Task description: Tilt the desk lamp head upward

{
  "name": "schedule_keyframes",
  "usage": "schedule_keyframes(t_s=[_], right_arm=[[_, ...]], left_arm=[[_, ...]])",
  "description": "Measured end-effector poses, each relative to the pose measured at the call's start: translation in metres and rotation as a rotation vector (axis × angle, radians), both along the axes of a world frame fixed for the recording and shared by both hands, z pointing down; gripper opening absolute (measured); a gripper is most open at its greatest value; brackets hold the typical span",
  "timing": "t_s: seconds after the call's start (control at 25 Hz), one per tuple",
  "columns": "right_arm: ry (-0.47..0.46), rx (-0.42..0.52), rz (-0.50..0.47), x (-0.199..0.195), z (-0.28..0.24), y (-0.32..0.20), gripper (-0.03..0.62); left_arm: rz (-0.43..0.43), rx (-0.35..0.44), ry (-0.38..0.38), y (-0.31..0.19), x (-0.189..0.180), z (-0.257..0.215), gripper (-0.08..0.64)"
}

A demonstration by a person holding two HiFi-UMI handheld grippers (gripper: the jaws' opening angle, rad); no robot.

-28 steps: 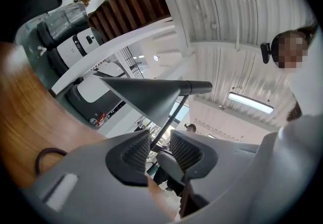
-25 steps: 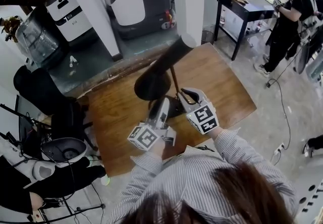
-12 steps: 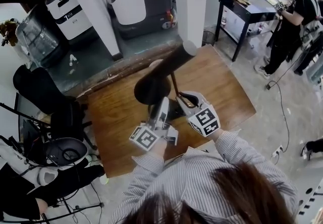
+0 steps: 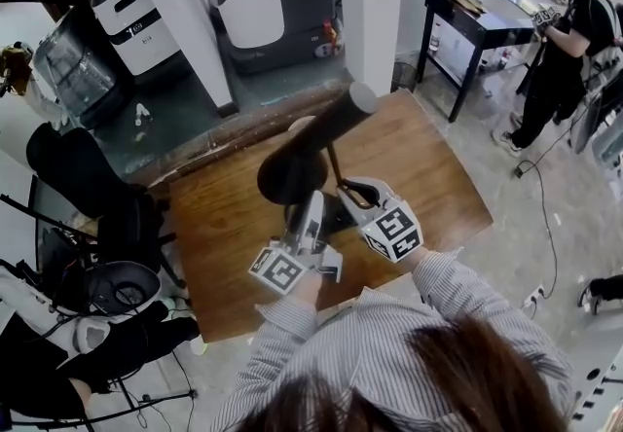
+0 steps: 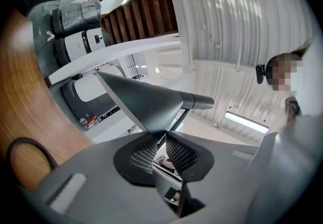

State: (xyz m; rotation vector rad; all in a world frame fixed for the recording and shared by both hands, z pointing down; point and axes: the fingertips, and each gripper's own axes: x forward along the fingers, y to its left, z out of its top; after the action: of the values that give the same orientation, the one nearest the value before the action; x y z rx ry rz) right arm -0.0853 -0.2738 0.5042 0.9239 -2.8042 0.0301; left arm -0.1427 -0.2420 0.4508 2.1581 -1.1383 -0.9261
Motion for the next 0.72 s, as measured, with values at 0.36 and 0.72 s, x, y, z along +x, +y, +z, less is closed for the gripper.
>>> schedule_keyframes(t_s=[0.36, 0.72], right_arm=[[0.021, 0.016, 0.01, 0.001, 0.0, -0.001, 0.038], [0.002, 0.012, 0.001, 0.003, -0.001, 0.001, 0.038]], left_arm=[[0.01, 0.012, -0.014, -0.001, 0.001, -0.001, 0.048], [0.005, 0.021, -0.107, -0.001, -0.012, -0.008, 0.048]])
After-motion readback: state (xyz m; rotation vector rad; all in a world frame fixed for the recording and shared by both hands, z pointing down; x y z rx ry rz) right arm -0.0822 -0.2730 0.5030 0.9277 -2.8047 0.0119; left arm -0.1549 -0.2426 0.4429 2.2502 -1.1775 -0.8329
